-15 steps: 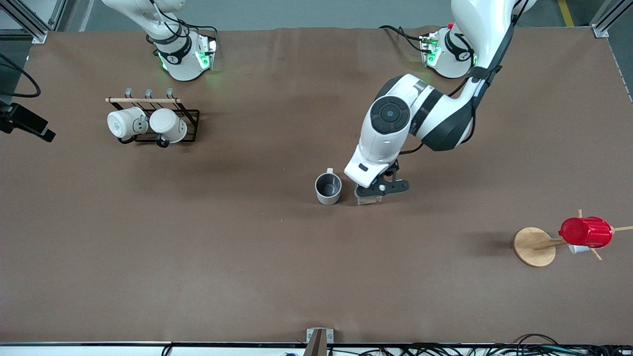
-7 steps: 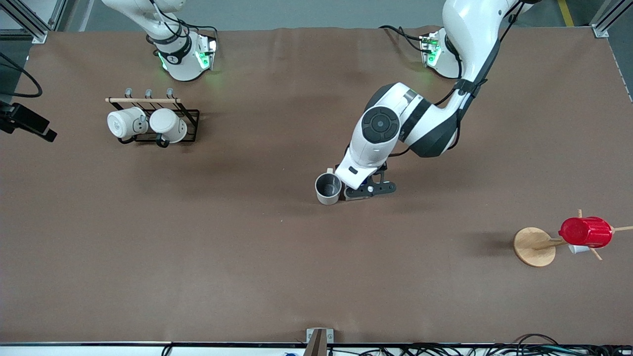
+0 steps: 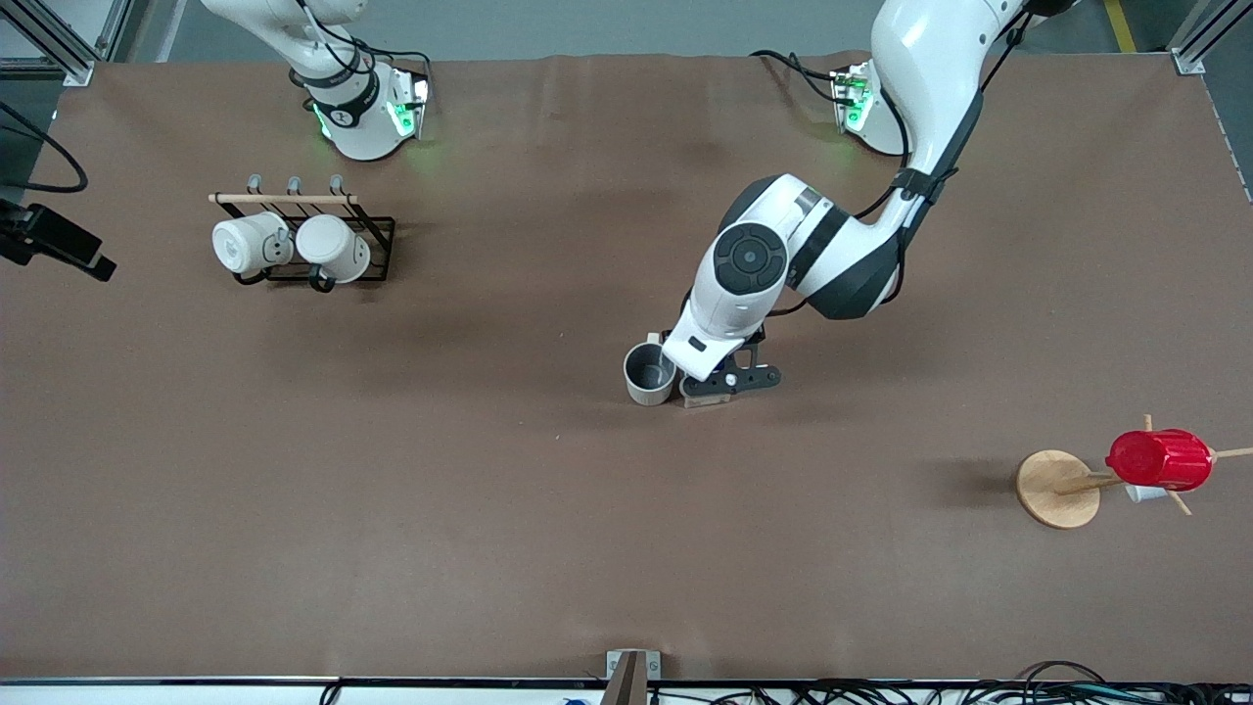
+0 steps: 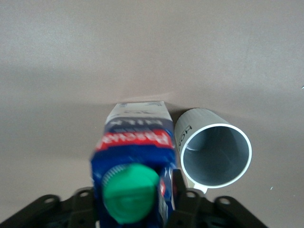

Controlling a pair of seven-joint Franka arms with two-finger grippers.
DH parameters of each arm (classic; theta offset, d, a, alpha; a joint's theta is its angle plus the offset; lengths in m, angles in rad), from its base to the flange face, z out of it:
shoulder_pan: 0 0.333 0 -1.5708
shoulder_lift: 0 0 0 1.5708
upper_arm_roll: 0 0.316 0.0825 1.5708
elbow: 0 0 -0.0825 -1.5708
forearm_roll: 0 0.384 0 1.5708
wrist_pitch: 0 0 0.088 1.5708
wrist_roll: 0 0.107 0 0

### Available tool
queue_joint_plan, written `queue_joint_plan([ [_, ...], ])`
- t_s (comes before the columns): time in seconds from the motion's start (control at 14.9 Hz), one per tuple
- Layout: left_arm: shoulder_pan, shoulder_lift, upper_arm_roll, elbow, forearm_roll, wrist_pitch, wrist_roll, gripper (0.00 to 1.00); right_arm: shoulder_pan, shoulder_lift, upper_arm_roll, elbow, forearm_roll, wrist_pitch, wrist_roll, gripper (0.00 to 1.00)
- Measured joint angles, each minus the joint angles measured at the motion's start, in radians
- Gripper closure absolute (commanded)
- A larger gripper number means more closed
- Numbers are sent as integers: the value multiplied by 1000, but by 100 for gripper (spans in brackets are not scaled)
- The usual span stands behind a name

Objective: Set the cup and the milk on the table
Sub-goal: 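Lower the milk carton beside the white mug with the left gripper, then open the left gripper and draw it back from the carton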

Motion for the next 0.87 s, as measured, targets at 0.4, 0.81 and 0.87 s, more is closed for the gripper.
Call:
queue_joint_plan([
  [0.4, 56, -60, 8, 46, 2, -14, 1, 0, 2, 0, 1, 0, 0, -1, 0, 0],
  [0.81, 180, -280, 17, 53, 65, -144, 117, 0, 2, 0, 1, 0, 0, -2, -3, 0],
  [0.87, 207, -309, 18, 52, 76, -155, 157, 0, 2, 0, 1, 0, -1, -2, -5, 0],
])
